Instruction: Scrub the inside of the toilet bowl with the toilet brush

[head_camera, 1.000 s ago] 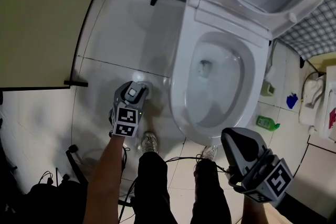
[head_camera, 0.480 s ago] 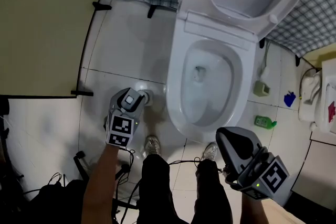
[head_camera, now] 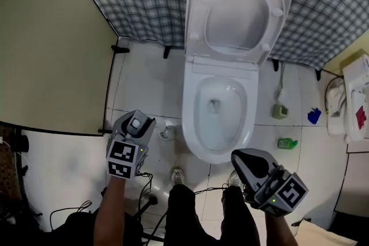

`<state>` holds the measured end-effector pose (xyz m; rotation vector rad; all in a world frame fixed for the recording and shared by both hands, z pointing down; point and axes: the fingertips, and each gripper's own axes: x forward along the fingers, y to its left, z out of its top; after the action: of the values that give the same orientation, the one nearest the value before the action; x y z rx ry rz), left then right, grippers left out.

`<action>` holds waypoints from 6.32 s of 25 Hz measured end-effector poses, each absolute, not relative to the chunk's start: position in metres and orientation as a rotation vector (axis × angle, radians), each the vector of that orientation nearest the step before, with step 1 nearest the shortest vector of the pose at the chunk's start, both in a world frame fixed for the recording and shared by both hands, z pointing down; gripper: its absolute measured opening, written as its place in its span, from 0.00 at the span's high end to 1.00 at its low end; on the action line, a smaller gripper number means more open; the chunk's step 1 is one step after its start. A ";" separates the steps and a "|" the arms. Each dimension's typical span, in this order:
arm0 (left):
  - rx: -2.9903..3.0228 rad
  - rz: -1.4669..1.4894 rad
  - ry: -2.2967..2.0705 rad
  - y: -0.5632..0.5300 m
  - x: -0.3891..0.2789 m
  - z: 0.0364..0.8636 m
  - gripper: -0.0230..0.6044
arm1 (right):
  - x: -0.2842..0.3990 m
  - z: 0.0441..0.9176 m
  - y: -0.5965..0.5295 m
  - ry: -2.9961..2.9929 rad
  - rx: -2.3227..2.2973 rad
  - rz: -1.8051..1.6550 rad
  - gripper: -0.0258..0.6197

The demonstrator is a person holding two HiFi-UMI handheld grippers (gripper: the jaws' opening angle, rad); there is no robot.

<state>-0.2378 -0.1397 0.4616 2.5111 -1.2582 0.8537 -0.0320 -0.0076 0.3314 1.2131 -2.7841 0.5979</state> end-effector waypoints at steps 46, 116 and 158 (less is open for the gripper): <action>2.884 0.674 -0.829 -0.246 0.100 0.521 0.62 | 0.123 0.368 -0.020 -2.605 1.706 0.657 0.96; 2.705 0.664 -1.331 -0.245 -0.022 0.537 0.62 | 0.107 0.401 -0.032 -2.628 1.594 0.741 0.96; 2.507 0.799 -1.399 -0.178 -0.068 0.534 0.62 | 0.101 0.408 -0.007 -2.640 1.570 0.783 0.96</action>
<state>-0.0681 -0.1785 0.5338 2.5075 -1.3987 0.7995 0.1007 -0.0073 0.4080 1.5698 -2.6399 0.7830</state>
